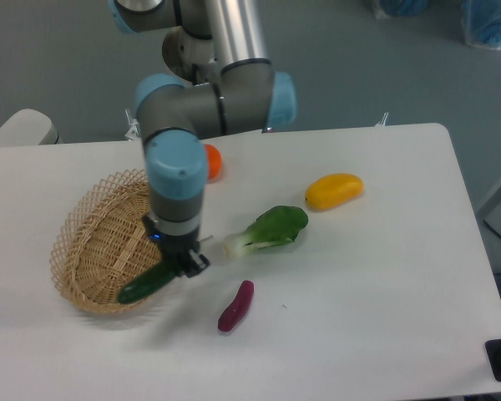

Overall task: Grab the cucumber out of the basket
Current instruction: 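Lift the cucumber out of the basket and carry it past the sweet potato, then carry the held cucumber away from the basket and hold it above the table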

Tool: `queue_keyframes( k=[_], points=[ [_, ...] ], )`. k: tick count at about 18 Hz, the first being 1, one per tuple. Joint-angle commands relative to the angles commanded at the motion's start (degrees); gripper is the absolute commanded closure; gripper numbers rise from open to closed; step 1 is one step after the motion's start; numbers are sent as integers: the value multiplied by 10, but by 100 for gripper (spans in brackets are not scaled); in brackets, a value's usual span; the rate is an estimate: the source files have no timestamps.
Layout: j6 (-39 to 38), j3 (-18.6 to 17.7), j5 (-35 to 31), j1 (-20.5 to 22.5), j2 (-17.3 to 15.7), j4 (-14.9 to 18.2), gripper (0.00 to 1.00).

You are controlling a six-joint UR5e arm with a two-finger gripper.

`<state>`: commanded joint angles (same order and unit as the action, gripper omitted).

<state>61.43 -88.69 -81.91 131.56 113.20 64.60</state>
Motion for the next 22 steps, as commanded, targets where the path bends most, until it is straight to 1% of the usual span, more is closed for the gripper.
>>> queue_keyframes(
  k=[2,4,5,7,9,12,15,17,20,22],
  points=[
    [34,11,-3,17,10,1,87],
    [52,26,-4,32,26,1,87],
    [55,35,-5,42,41,1,87],
    [85,51,-15,71,52,2,87],
    [114,76,-16,81,70,6,87],
    [119,129,-19,97,111,19,87],
    [143,158,-23,115,134,25,88],
    [169,177,-25,123,149,40,88],
    [199,208,-31,135,169,52,88],
    [212,228,-33,137,178,75,87]
  ],
)
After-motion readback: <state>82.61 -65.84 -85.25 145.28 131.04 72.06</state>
